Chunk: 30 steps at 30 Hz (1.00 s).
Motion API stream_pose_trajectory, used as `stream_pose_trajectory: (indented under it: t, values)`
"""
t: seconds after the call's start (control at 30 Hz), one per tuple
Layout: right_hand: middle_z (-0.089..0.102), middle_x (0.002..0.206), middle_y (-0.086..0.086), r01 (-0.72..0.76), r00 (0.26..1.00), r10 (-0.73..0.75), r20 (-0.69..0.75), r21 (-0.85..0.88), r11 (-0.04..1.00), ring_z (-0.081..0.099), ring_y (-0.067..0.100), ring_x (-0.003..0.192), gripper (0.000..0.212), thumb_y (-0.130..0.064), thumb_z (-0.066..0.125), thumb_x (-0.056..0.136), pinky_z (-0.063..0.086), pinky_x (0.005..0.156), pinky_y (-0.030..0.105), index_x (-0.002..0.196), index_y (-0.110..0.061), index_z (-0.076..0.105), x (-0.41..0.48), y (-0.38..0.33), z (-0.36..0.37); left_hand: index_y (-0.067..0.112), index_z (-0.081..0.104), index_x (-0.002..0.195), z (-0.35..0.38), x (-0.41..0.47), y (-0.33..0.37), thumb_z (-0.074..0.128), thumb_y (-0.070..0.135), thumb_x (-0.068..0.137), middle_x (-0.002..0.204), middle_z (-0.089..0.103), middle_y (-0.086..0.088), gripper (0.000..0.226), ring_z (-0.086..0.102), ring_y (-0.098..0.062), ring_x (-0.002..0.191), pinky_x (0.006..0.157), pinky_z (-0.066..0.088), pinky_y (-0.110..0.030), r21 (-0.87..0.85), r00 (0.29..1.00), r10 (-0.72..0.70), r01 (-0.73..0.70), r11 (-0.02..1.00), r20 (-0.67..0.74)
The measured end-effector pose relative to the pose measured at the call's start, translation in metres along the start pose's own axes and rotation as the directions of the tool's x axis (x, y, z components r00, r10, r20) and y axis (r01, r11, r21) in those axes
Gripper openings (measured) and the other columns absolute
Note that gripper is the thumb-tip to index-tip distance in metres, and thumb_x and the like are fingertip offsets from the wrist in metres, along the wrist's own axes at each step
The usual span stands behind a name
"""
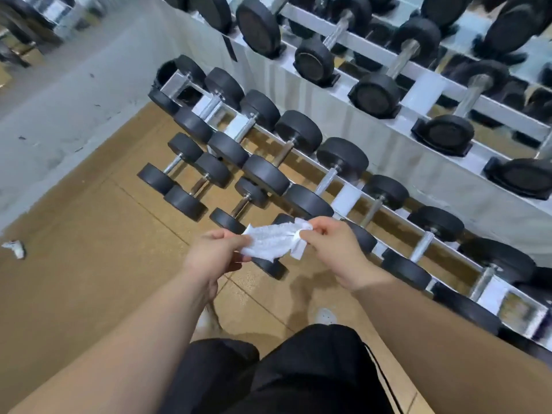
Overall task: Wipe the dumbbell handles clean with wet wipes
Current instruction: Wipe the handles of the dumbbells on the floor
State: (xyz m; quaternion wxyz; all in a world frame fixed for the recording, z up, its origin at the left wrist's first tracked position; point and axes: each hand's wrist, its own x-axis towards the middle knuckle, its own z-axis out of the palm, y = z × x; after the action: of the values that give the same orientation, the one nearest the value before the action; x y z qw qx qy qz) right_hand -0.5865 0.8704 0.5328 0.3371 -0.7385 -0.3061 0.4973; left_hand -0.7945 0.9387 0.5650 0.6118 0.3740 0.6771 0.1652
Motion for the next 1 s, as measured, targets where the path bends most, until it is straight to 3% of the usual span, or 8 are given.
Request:
stream_pose_trajectory:
  t: [0.13, 0.27, 0.37, 0.53, 0.7, 0.8, 0.87, 1.0]
  values:
    - [0.071, 0.091, 0.000, -0.094, 0.986, 0.103, -0.134, 0.074, 0.993, 0.063, 0.013, 0.084, 0.010, -0.027, 0.067, 0.092, 0.050, 0.070, 0.024, 0.095, -0.019, 0.071, 0.046, -0.001, 0.057, 0.005, 0.067, 0.083, -0.022, 0.086, 0.014, 0.073, 0.006, 0.085, 0.084, 0.072, -0.017, 0.006, 0.066, -0.023, 0.069, 0.059, 0.056, -0.031, 0.100, 0.998, 0.052, -0.054, 0.994, 0.031]
    - [0.067, 0.078, -0.009, -0.129, 0.947, 0.165, -0.276, 0.144, 0.981, 0.061, 0.009, 0.075, 0.011, -0.030, 0.065, 0.090, 0.049, 0.072, 0.030, 0.085, -0.021, 0.068, 0.082, 0.014, 0.118, 0.011, 0.069, 0.074, -0.033, 0.161, 0.013, 0.068, 0.005, 0.085, 0.075, 0.068, -0.012, 0.012, 0.063, -0.024, 0.067, 0.059, 0.054, -0.036, 0.300, 0.968, 0.217, -0.245, 0.922, 0.125]
    - [0.066, 0.072, -0.011, -0.137, 0.920, 0.197, -0.339, 0.192, 0.972, 0.060, 0.008, 0.069, 0.014, -0.033, 0.067, 0.089, 0.049, 0.071, 0.036, 0.081, -0.021, 0.067, 0.109, 0.039, 0.154, 0.014, 0.070, 0.069, -0.027, 0.208, -0.008, 0.070, 0.008, 0.082, 0.070, 0.071, -0.005, 0.014, 0.070, -0.030, 0.073, 0.070, 0.060, -0.046, 0.324, 0.973, 0.131, -0.188, 0.927, 0.191]
    - [0.072, 0.101, -0.011, -0.047, 0.983, 0.077, -0.169, 0.175, 0.983, 0.064, -0.007, 0.090, 0.024, -0.023, 0.074, 0.089, 0.045, 0.074, 0.008, 0.107, -0.038, 0.069, 0.155, 0.100, 0.191, 0.013, 0.074, 0.079, 0.005, 0.276, -0.073, 0.067, 0.009, 0.088, 0.091, 0.074, -0.019, 0.012, 0.070, -0.040, 0.094, 0.087, 0.059, -0.052, 0.225, 0.968, -0.020, -0.038, 0.974, 0.248]
    - [0.071, 0.105, -0.013, 0.012, 0.971, 0.018, -0.240, 0.123, 0.992, 0.067, 0.007, 0.096, 0.029, -0.027, 0.072, 0.086, 0.056, 0.086, 0.036, 0.114, -0.032, 0.068, 0.223, 0.227, 0.221, 0.007, 0.071, 0.093, 0.051, 0.357, -0.155, 0.065, 0.004, 0.094, 0.094, 0.074, -0.020, 0.007, 0.070, -0.025, 0.080, 0.056, 0.055, -0.027, 0.247, 0.916, -0.120, 0.024, 0.969, 0.382]
    - [0.071, 0.093, -0.012, 0.032, 0.951, -0.008, -0.309, 0.074, 0.997, 0.067, 0.005, 0.087, 0.016, -0.019, 0.065, 0.090, 0.054, 0.077, 0.032, 0.102, -0.027, 0.072, 0.267, 0.301, 0.223, 0.009, 0.075, 0.092, 0.071, 0.410, -0.204, 0.066, 0.009, 0.095, 0.090, 0.075, -0.015, 0.009, 0.070, -0.024, 0.082, 0.054, 0.052, -0.024, 0.360, 0.874, -0.110, -0.079, 0.929, 0.474]
    - [0.070, 0.085, -0.006, 0.025, 0.945, -0.020, -0.327, 0.010, 1.000, 0.065, 0.007, 0.078, 0.017, -0.010, 0.064, 0.090, 0.051, 0.068, 0.029, 0.098, -0.024, 0.071, 0.300, 0.349, 0.216, 0.018, 0.076, 0.083, 0.080, 0.446, -0.238, 0.071, 0.019, 0.089, 0.081, 0.074, -0.006, 0.008, 0.070, -0.023, 0.080, 0.059, 0.053, -0.027, 0.476, 0.847, 0.003, -0.302, 0.826, 0.531]
    - [0.068, 0.083, 0.005, 0.046, 0.937, -0.117, -0.328, -0.217, 0.975, 0.062, 0.020, 0.073, 0.022, -0.004, 0.061, 0.088, 0.047, 0.067, 0.035, 0.093, -0.023, 0.070, 0.366, 0.431, 0.195, 0.022, 0.075, 0.099, 0.090, 0.520, -0.281, 0.069, 0.045, 0.086, 0.097, 0.074, 0.003, 0.027, 0.069, -0.019, 0.097, 0.077, 0.045, -0.021, 0.680, 0.709, 0.082, -0.698, 0.222, 0.701]
